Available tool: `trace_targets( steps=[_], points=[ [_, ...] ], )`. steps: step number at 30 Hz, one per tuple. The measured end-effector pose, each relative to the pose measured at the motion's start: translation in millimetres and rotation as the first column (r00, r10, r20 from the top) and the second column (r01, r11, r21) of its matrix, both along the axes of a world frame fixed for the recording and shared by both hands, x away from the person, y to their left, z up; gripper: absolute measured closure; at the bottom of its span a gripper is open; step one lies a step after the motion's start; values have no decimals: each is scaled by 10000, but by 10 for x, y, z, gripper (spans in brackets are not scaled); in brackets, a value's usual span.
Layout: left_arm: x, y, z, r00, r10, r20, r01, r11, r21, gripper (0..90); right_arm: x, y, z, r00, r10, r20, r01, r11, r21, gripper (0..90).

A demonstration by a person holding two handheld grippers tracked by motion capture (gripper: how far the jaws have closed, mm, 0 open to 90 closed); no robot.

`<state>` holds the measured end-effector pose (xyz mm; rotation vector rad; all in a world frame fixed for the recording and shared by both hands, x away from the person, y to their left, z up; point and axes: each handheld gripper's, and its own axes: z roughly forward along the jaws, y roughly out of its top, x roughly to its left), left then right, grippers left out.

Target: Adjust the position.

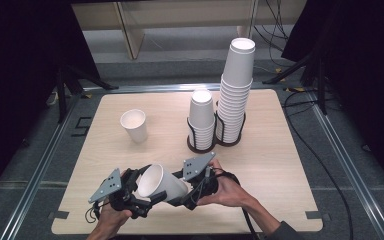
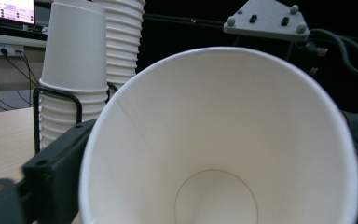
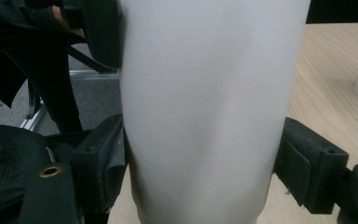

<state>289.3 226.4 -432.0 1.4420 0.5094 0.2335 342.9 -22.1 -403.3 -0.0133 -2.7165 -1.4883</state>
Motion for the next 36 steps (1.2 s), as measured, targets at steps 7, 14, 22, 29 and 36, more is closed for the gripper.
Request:
trace_targets(
  steps=[7,14,22,29,36],
  points=[
    [4,8,19,10000,-12,15,12,10000,94,120,21,1,-34,10000,-4,-43,5,9997,225,240],
    [30,28,12,9994,341,-107,-335,9983,478,133,37,-12,-61,9984,-565,28,565,9982,-192,187],
    [13,-8,25,9974,720,-46,-707,9878,1389,137,-33,54,-59,9924,-905,835,985,9903,-977,163],
    [47,-3,16,9874,1575,132,-1562,9598,2334,137,-11,6,-42,9868,-1348,896,1446,9830,-1131,164],
    [213,59,69,9606,2715,591,-2753,9011,3351,134,21,-156,-41,9764,-1949,933,2043,9732,-1057,177]
  ],
)
